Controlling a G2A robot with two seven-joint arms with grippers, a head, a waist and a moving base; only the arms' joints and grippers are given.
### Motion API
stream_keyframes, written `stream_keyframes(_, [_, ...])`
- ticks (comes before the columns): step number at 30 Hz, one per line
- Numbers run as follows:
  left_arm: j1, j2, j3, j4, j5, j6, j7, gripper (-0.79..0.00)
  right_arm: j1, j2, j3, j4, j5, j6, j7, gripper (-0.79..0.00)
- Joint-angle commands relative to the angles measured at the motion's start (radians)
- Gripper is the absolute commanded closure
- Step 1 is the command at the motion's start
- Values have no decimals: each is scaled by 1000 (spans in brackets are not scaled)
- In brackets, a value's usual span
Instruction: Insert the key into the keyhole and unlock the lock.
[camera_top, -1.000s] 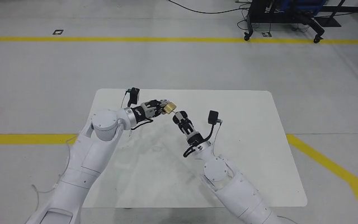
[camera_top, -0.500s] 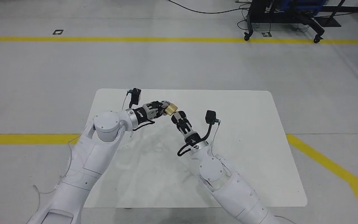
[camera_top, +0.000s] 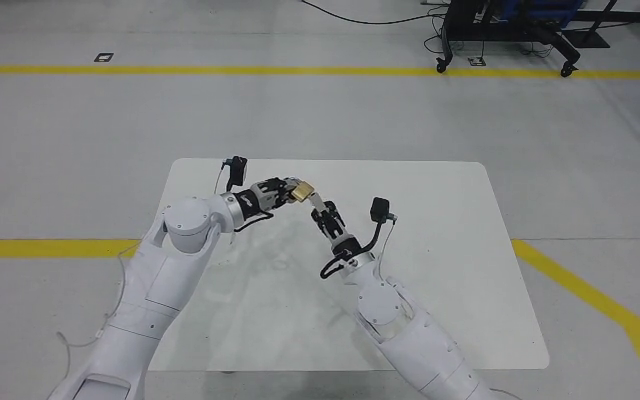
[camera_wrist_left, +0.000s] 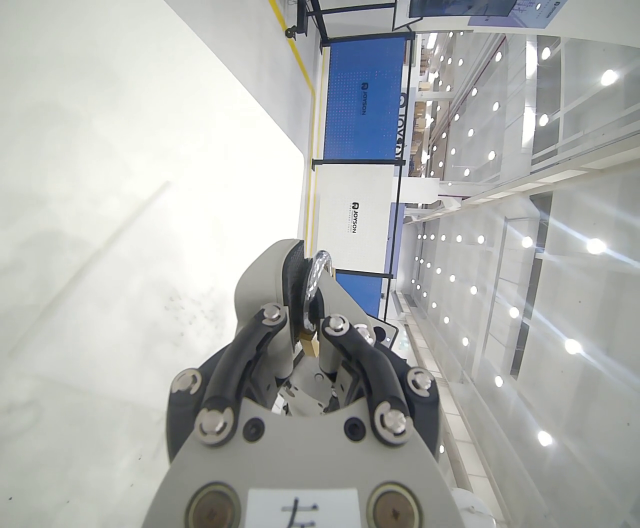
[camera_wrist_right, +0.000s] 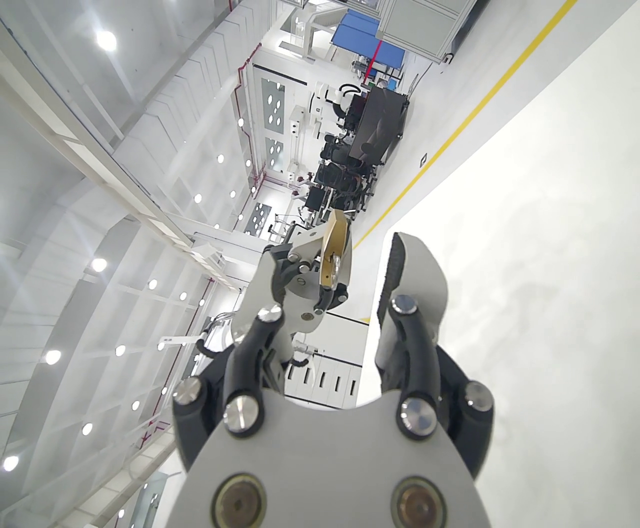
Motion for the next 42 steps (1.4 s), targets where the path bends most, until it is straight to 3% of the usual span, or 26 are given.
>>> stream_keyframes(1, [0,0,-3,1,-2,4,3,0,-7,0,8,-7,-2,-4,2,-708])
stream_keyframes(3, [0,0,-6,2,-6,9,8,0,-16,1,18,-20,0,-10,5,-699])
stream_keyframes(5, [1,-1,-10,6,-26,22,7,0,-29,3,39,-42,18,-24,15,-637])
stream_keyframes(8, [-1,-3,-19,18,-63,49,0,0,-62,12,93,-100,46,-65,40,-212])
stream_keyframes(9, [-2,-4,-27,27,-93,63,-1,0,-74,16,114,-126,54,-84,54,-18])
stream_keyframes(10, [-1,-6,-33,34,-128,75,-3,0,-88,21,135,-147,60,-99,69,0])
stream_keyframes(17, [-19,-20,-32,101,-346,215,-123,0,-136,42,211,-226,248,-237,337,0])
stream_keyframes(21, [-36,-31,-22,149,-475,286,-191,0,-122,45,216,-207,261,-276,409,0])
stream_keyframes(28, [-61,-33,1,176,-455,282,-218,0,-95,40,187,-161,229,-296,417,0])
stream_keyframes(35, [-66,-32,11,181,-446,276,-228,0,-45,28,142,-90,118,-237,335,0])
stream_keyframes(42, [-66,-32,11,182,-453,273,-221,0,-44,22,118,-83,59,-267,295,0])
